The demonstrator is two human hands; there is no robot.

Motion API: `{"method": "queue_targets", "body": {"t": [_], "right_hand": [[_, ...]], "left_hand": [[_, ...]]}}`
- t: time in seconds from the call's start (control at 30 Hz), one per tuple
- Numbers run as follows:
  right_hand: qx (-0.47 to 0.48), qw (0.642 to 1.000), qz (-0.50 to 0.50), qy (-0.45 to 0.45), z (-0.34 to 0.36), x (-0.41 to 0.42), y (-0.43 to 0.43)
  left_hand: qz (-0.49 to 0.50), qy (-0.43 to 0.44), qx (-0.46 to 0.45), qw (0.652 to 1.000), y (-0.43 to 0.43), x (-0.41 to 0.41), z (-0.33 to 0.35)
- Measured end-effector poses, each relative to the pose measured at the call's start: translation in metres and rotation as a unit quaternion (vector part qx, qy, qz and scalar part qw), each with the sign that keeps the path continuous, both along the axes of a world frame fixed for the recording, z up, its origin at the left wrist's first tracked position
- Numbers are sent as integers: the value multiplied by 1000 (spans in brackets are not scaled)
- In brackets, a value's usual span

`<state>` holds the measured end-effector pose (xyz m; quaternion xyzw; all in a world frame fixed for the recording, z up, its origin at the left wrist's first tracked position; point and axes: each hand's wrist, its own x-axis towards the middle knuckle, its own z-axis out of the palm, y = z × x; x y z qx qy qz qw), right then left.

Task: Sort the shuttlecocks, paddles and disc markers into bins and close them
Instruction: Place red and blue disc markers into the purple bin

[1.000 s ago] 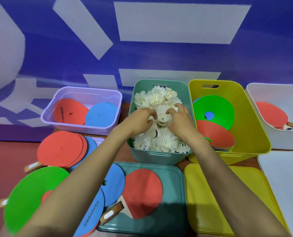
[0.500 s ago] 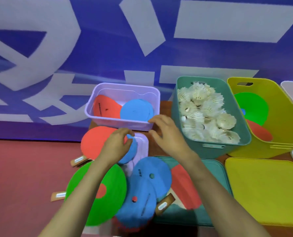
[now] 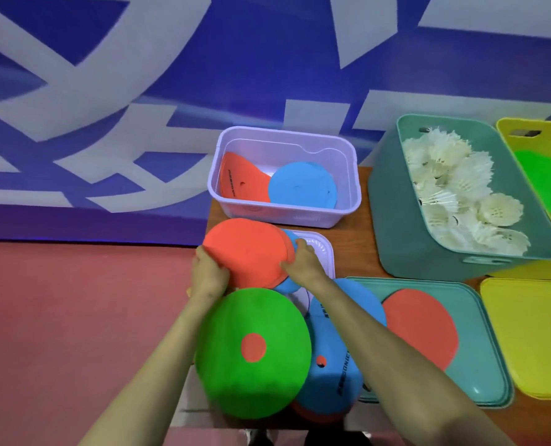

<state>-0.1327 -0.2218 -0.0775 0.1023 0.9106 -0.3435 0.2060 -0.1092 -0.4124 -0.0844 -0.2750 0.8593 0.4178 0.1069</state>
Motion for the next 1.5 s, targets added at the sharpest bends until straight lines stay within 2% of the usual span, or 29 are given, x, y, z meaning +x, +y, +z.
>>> {"method": "queue_targets", "body": {"t": [0.1, 0.2, 0.43, 0.57, 0.7, 0.8, 1.0, 1.07, 1.17, 1.23, 1.33, 1.5], "right_hand": [[-25, 999, -48, 3, -10, -6, 2], [-62, 992, -113, 3, -15, -11, 6], [-103, 988, -113, 15, -12, -8, 5], [-172, 971, -113, 118, 4, -5, 9], [-151, 958, -121, 211, 22, 4, 26], [-162, 944, -108, 265, 45, 8, 42], [-54, 931, -26, 359, 103, -9, 84], [-34, 926, -44, 374, 113, -19, 97], [-33, 918, -61, 392, 117, -36, 113], [-38, 916, -58, 396, 119, -49, 118], [-27, 921, -53, 385, 120, -67, 118], [10, 939, -11, 343, 116, -97, 106]], "left_hand": [[50, 52, 22, 997, -2, -2, -1], [35, 86, 25, 995, -3, -4, -1], [-18, 160, 67, 985, 4, 2, 19], [-44, 206, 123, 970, 7, 9, 25], [-31, 229, 234, 944, 19, 16, 49], [19, 263, 302, 916, 34, 17, 74], [88, 281, 373, 880, 65, -7, 109], [99, 286, 354, 885, 71, -25, 115], [90, 299, 279, 908, 74, -53, 120], [70, 303, 172, 935, 74, -71, 125], [44, 258, 2, 965, 68, -98, 126], [0, 214, -89, 973, 62, -135, 119]]}}
